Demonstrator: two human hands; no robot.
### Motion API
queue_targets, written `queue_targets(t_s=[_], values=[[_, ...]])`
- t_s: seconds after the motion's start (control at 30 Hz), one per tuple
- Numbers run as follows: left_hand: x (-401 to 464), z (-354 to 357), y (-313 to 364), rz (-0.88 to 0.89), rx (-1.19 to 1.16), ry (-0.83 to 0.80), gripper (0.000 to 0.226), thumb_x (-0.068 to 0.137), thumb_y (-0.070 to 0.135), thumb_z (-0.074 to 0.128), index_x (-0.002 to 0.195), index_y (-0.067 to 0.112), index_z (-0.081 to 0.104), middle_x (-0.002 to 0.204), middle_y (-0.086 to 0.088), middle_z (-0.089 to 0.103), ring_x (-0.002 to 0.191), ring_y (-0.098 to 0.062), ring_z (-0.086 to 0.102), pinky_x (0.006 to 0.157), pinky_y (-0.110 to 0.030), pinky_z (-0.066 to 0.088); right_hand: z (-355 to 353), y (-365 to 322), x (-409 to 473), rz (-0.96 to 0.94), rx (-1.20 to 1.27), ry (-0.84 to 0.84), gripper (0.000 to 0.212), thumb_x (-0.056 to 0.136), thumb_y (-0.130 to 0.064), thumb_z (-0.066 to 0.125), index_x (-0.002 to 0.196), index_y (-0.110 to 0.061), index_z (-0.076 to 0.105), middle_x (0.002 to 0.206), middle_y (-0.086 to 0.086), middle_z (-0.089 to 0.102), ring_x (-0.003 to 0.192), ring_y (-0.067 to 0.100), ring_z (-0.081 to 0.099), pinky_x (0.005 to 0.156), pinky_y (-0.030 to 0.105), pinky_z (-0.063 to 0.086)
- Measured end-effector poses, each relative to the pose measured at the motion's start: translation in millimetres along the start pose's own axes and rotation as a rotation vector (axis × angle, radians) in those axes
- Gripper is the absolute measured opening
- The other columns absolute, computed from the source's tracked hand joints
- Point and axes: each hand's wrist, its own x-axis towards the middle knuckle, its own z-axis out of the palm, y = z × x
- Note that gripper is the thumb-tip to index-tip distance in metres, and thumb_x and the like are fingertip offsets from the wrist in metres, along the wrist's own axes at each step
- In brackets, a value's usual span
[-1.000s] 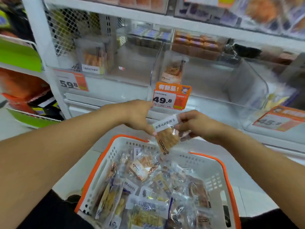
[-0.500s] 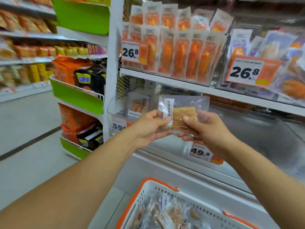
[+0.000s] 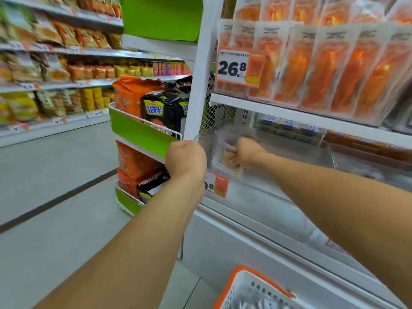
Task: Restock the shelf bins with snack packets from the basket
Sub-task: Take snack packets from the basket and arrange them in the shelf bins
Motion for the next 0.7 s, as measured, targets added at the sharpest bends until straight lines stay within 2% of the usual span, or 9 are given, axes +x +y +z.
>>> queue_targets(t_s=[0.1,0.23,0.33,0.47,0.5,0.6,0.7], values=[[6,-2,-6,0.029,0.023,0.006,0.015,0.088,0.014,0.048,0.090,0.018,0.062,0.106,-0.013,0.068,0.090,-0.029,0.064,0.081,-0.044,0.057,11,-8,21,0.005,0.000,0.067,0.030,0.090,-0.010,0.065,0.066,-0.012,0.048,0.077,0.008,0.056,0.077,0.026,0.058,0.067,0.031,0.044],[11,-6,-9,0.074,0.025,0.005,0.019,0.089,0.013,0.047,0.084,0.026,0.059,0.104,-0.009,0.067,0.091,-0.026,0.064,0.081,-0.043,0.057,19,-8,33,0.016,-0.010,0.152,0.016,0.087,-0.011,0.067,0.084,-0.009,0.052,0.091,0.013,0.059,0.091,0.030,0.064,0.071,0.031,0.044],[8,-4,-10,0.079,0.011,-0.023,0.019,0.084,0.012,0.046,0.092,0.020,0.062,0.101,-0.011,0.067,0.078,-0.024,0.059,0.066,-0.034,0.049,21,-1,35,0.057,-0.040,0.194,0.024,0.082,-0.021,0.076,0.085,-0.009,0.055,0.087,0.009,0.062,0.078,0.028,0.062,0.066,0.031,0.044],[-2,2,-10,0.077,0.031,-0.044,0.018,0.089,0.009,0.046,0.094,0.019,0.060,0.099,-0.007,0.065,0.076,-0.021,0.058,0.063,-0.031,0.046,14,7,33,0.084,-0.077,0.320,0.048,0.070,-0.044,0.086,0.094,-0.012,0.058,0.085,0.007,0.062,0.071,0.027,0.059,0.062,0.031,0.043],[-5,3,-10,0.079,0.032,-0.048,0.018,0.089,0.009,0.046,0.095,0.019,0.059,0.099,-0.006,0.064,0.076,-0.020,0.059,0.062,-0.031,0.046,13,8,34,0.083,-0.078,0.332,0.047,0.069,-0.045,0.085,0.093,-0.013,0.059,0.083,0.007,0.062,0.072,0.028,0.060,0.062,0.031,0.044],[-11,5,-9,0.068,0.037,-0.052,0.016,0.091,0.009,0.047,0.091,0.021,0.058,0.099,-0.006,0.064,0.075,-0.018,0.059,0.061,-0.030,0.048,12,8,35,0.073,-0.139,0.397,0.035,0.074,-0.031,0.080,0.099,-0.014,0.062,0.088,0.007,0.064,0.075,0.028,0.064,0.060,0.030,0.044],[-14,6,-9,0.049,0.033,-0.052,0.017,0.092,0.009,0.047,0.088,0.021,0.057,0.103,-0.007,0.064,0.077,-0.020,0.059,0.062,-0.030,0.048,11,8,34,0.068,-0.141,0.416,0.033,0.074,-0.026,0.077,0.100,-0.013,0.063,0.088,0.007,0.062,0.073,0.028,0.064,0.060,0.029,0.045]])
